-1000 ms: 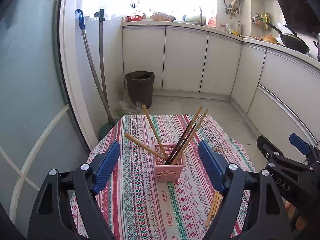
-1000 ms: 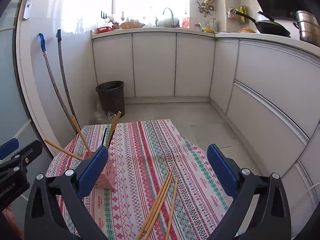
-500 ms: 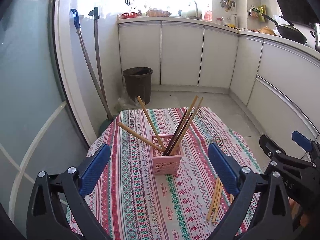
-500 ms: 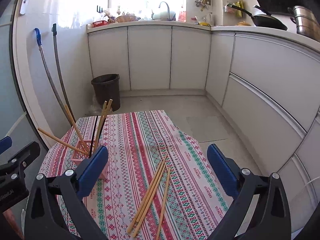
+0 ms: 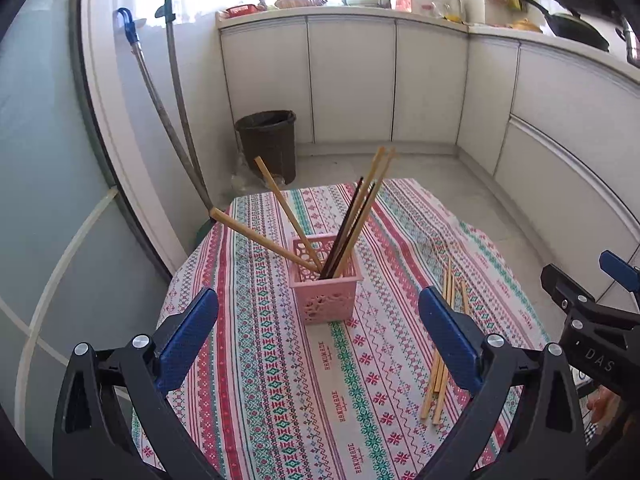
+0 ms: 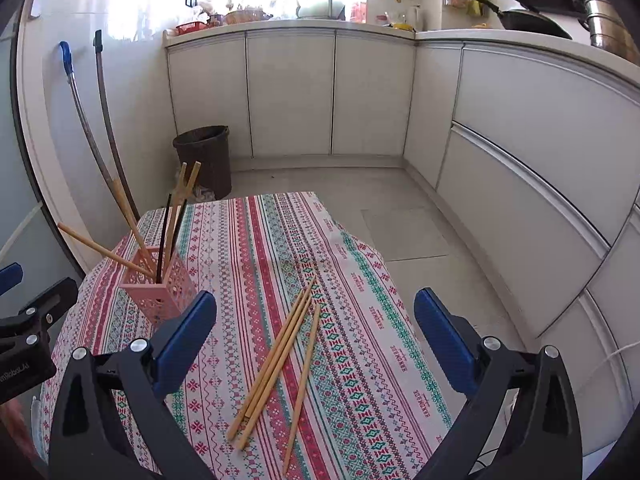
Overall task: Organize utensils
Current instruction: 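Lift both open grippers away from the pink basket, then grasp a wooden chopstick with the left gripper while the right gripper grasps another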
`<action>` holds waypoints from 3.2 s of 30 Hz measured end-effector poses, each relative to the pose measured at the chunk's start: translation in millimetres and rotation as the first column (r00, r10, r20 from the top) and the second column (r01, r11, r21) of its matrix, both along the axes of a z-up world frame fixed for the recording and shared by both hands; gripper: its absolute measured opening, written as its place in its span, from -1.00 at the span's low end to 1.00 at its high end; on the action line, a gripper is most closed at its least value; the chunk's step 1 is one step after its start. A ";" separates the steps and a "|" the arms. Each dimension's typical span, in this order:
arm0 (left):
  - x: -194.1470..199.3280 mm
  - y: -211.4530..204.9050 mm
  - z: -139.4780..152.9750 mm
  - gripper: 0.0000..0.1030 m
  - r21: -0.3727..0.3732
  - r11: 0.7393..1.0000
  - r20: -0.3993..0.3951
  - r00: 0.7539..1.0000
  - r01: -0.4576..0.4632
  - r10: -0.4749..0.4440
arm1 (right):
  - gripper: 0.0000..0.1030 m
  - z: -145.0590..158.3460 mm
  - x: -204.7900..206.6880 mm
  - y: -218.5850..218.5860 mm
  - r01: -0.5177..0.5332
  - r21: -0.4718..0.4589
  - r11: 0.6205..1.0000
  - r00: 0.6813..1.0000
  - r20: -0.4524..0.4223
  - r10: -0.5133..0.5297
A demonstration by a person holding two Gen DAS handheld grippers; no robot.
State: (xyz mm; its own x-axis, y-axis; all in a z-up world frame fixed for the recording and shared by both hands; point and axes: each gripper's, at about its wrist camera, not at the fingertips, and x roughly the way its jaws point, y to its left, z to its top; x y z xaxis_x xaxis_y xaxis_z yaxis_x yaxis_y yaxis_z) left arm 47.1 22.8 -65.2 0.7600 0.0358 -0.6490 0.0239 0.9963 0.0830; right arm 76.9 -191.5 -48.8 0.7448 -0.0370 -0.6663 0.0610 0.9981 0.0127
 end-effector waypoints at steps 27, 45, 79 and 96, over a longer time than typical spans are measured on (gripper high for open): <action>96.3 -116.8 -132.1 0.54 -0.045 0.970 -0.375 0.896 0.239 -0.239 | 0.87 -54.1 4.8 -118.9 0.272 0.281 0.920 0.938 -0.289 -0.189; 211.2 -142.9 -180.1 0.06 -0.083 0.983 -0.590 0.788 0.161 -0.179 | 0.87 -89.6 34.8 -176.0 0.417 0.519 0.746 0.871 -0.462 -0.166; 185.5 -167.6 -176.4 -0.91 -0.007 0.968 -0.604 0.771 0.250 -0.204 | 0.87 -99.6 45.7 -171.6 0.450 0.522 0.725 0.854 -0.489 -0.178; 19.5 -29.4 -77.1 -0.91 -0.125 0.952 -0.375 0.875 0.278 -0.305 | 0.23 -164.1 193.2 -48.0 0.222 0.393 0.892 0.865 -0.501 0.006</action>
State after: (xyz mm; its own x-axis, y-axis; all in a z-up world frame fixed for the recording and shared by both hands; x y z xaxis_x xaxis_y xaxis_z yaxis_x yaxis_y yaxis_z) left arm 66.6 -6.6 -142.3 0.4188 -0.2005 -0.8857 0.3307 0.9420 -0.0569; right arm 270.1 -239.5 -212.9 0.3367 0.2720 -0.9015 0.2798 0.8852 0.3716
